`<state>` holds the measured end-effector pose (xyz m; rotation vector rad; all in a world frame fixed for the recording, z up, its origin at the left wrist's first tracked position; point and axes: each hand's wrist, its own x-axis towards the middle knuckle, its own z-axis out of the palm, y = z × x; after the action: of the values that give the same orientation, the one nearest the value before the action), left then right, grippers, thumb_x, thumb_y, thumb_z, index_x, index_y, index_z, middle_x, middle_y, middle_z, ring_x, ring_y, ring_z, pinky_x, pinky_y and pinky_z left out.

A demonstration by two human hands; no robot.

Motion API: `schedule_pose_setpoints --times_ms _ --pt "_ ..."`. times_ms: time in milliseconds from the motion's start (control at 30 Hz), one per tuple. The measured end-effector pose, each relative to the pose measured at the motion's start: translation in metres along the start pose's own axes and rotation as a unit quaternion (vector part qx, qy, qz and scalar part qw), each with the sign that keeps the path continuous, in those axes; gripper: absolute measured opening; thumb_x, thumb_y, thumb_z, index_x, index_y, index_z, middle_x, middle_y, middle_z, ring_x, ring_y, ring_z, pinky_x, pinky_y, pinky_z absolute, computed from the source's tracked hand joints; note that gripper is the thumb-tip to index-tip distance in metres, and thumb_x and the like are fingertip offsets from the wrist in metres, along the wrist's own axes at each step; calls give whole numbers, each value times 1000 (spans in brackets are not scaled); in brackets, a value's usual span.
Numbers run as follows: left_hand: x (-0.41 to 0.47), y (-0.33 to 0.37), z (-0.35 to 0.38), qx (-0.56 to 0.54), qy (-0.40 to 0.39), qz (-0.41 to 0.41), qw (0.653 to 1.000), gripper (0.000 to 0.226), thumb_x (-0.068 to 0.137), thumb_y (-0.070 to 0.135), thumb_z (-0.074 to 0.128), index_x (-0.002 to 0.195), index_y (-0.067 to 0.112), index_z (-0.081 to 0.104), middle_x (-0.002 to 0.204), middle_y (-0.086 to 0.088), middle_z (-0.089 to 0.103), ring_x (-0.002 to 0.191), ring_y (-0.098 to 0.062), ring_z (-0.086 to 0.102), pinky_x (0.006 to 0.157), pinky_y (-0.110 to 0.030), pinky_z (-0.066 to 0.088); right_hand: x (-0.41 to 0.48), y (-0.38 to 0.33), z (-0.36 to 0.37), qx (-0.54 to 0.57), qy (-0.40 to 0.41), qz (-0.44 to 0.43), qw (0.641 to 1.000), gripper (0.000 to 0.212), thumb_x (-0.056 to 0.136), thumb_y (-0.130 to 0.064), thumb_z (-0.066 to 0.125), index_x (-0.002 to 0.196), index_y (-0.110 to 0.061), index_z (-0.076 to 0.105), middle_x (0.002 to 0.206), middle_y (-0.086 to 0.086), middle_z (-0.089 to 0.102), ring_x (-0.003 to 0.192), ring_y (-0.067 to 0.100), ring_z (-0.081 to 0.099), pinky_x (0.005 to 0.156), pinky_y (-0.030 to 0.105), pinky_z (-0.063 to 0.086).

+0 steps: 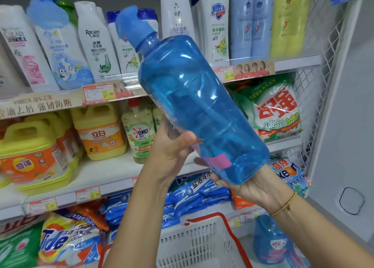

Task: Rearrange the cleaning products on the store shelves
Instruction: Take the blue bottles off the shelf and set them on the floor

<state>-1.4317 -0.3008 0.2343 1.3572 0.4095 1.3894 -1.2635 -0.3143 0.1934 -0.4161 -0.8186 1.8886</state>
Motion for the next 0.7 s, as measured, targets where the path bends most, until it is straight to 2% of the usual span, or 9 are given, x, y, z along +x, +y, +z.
schedule_pose_setpoints --times_ms 100,200,267,333,400,467,533,600,700 --pt "-3 -5 2 -8 49 18 999 123 39 48 93 140 7 36 121 -5 62 110 -23 63 89 -55 51 3 -4 -2 -46 13 -17 999 64 95 -62 19 116 -19 62 99 16 72 69 33 70 47 31 57" --pt "-3 -12 1 -35 113 41 992 109 40 48 93 133 18 45 107 3 68 97 -15 68 83 -53 51 3 -10 -2 -71 -28 -63 995 63 83 -65 35 133 -28 49 124 12 63 105 35 65 74 43 59" --pt "-2 -17 0 -61 160 42 984 106 38 47 93 132 26 48 104 6 69 96 -13 68 82 -54 52 1 -13 -4 -170 -47 -81 981 63 77 -60 52 136 -40 42 133 8 57 110 35 62 88 42 55" --pt "-2 -21 0 -82 192 32 977 107 38 47 93 133 29 49 105 6 69 95 -12 69 81 -52 54 0 -11 -9 -372 -8 -135 918 74 75 -44 66 140 -47 30 137 -6 51 115 18 61 96 35 51" --pt "-2 -28 0 -93 210 17 973 101 48 42 91 137 27 46 103 6 70 91 -9 70 80 -50 56 2 -10 -15 -515 43 -213 829 102 63 -37 80 145 -44 19 140 -23 42 126 2 49 104 31 45" --pt "-3 -34 -1 -103 217 -8 971 99 52 39 91 138 26 45 101 5 69 91 -10 70 77 -48 58 5 -10 -21 -578 63 -267 769 112 53 -41 85 145 -38 21 139 -27 41 128 -3 43 104 31 45" --pt "-4 -37 -5 -110 193 -27 975 109 42 43 94 138 26 46 106 2 68 100 -16 68 76 -44 57 6 -10 -24 -602 68 -312 732 100 50 -41 87 133 -39 31 128 -30 49 120 -6 50 96 22 48" --pt "-6 -38 -12 -118 151 -29 981 106 41 42 94 135 24 48 108 3 69 102 -17 66 78 -38 57 5 -11 -25 -582 74 -342 734 92 49 -40 92 123 -38 37 120 -28 55 113 -3 56 89 15 48" --pt "-5 -33 -19 -131 94 -13 987 89 51 34 92 130 24 52 118 -1 67 106 -18 65 81 -34 55 4 -12 -25 -461 61 -322 825 91 46 -51 88 123 -27 45 117 -11 62 110 10 62 86 24 53"
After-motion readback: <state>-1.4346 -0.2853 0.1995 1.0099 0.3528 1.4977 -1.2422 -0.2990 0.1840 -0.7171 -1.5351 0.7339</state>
